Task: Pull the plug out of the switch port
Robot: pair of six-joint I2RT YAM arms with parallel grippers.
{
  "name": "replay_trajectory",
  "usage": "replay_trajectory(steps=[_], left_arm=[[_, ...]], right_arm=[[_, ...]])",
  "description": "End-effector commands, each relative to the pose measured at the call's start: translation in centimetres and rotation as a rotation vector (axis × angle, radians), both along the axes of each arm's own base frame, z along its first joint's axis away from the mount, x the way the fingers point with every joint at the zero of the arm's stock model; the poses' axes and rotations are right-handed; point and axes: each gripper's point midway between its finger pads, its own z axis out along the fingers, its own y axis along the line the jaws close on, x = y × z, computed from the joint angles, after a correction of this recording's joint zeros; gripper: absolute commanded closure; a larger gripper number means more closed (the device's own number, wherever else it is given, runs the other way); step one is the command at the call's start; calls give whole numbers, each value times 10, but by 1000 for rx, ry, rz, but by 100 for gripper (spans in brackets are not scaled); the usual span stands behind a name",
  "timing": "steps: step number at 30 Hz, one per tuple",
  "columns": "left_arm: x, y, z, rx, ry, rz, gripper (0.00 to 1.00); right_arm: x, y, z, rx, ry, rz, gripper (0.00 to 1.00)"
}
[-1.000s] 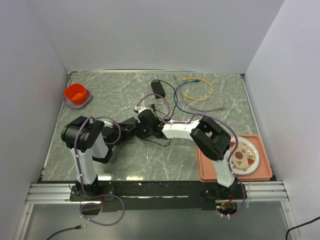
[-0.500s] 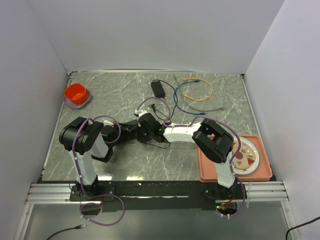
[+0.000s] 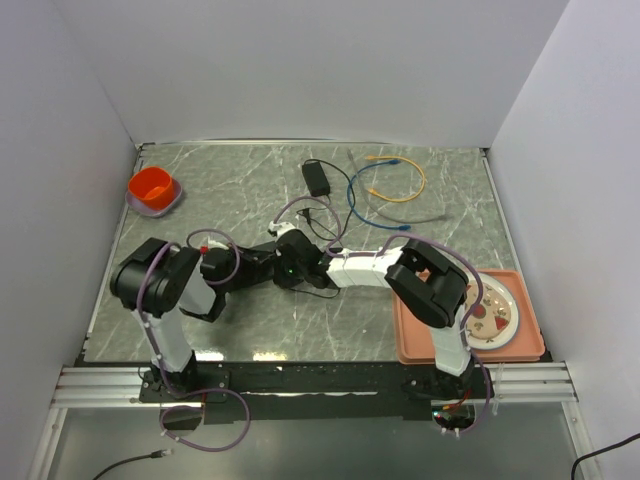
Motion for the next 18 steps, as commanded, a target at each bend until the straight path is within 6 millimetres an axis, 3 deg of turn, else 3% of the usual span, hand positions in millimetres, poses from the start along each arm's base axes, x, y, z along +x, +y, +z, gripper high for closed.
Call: replay_trajectory(steps=[1,3,4,5,6,7,9,12,13,16,18], left_arm=[[-21,30,-48,200,248,64,99],[-26,38,-49,290,275,64,98],[-18,37,-27,290,220,69,96],[-18,36,-21,321,198,58,94],[-26,41,-26,366,245,52,92],[-16,41,-3,386,188,70,86],[-19,37,8,459,164,15,78],[-17,37,30,586,122,-4,59],[-19,38,41,613,118,2,39],[-28,39,55,668,95,17,14],[-30,42,63,701,88,28,9]], right_arm=[[-84,-75,-66,-330,298,81,100],[-83,-73,-63,-316,295,82,100],[-82,-72,-63,-313,293,80,100],[-80,-72,-61,-308,290,77,100],[-80,-72,-60,-308,286,82,100],[-80,-72,-60,-311,282,83,100],[-78,-75,-59,-322,270,87,100],[-70,-81,-60,-344,249,93,100],[-66,-82,-58,-350,242,89,100],[-52,-88,-56,-367,221,92,100],[-45,-93,-55,-379,201,110,100]])
